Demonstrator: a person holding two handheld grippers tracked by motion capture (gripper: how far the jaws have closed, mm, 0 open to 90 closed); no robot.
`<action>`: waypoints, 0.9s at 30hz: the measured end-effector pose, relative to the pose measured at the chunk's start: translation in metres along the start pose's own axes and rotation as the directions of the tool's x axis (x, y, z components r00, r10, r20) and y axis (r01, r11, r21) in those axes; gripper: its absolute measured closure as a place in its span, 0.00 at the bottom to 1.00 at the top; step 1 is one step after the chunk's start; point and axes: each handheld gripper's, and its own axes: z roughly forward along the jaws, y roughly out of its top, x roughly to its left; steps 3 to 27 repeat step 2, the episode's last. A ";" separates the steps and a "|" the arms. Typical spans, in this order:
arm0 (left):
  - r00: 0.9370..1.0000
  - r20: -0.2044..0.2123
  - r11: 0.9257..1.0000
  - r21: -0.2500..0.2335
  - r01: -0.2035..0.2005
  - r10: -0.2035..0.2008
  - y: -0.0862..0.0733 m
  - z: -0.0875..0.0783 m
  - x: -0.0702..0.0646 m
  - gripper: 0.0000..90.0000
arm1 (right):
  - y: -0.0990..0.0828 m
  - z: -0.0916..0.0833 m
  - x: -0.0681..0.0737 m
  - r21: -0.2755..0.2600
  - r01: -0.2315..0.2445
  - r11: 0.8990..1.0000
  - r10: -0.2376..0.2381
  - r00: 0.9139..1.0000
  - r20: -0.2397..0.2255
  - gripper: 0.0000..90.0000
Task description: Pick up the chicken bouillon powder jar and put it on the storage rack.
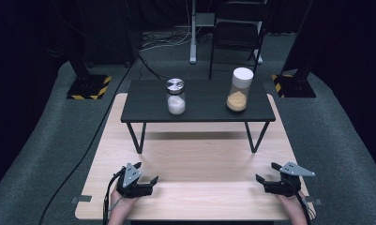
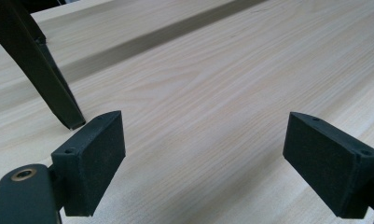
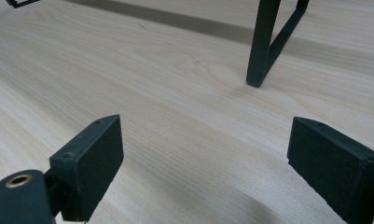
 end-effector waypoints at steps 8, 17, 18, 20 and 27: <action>1.000 0.000 1.000 0.001 -0.001 0.001 0.000 0.000 0.000 0.14 | -0.001 0.000 0.000 -0.003 0.000 1.000 0.000 1.000 -0.001 0.10; 1.000 0.000 1.000 0.001 -0.001 0.001 0.000 0.000 0.000 0.14 | -0.001 0.000 0.000 -0.003 0.000 1.000 0.000 1.000 -0.001 0.10; 1.000 0.000 1.000 0.001 -0.001 0.001 0.000 0.000 0.000 0.14 | -0.001 0.000 0.000 -0.003 0.000 1.000 0.000 1.000 -0.001 0.10; 1.000 0.000 1.000 0.001 -0.001 0.001 0.000 0.000 0.000 0.14 | -0.001 0.000 0.000 -0.003 0.000 1.000 0.000 1.000 -0.001 0.10; 1.000 0.000 1.000 0.001 -0.001 0.001 0.000 0.000 0.000 0.14 | -0.001 0.000 0.000 -0.003 0.000 1.000 0.000 1.000 -0.001 0.10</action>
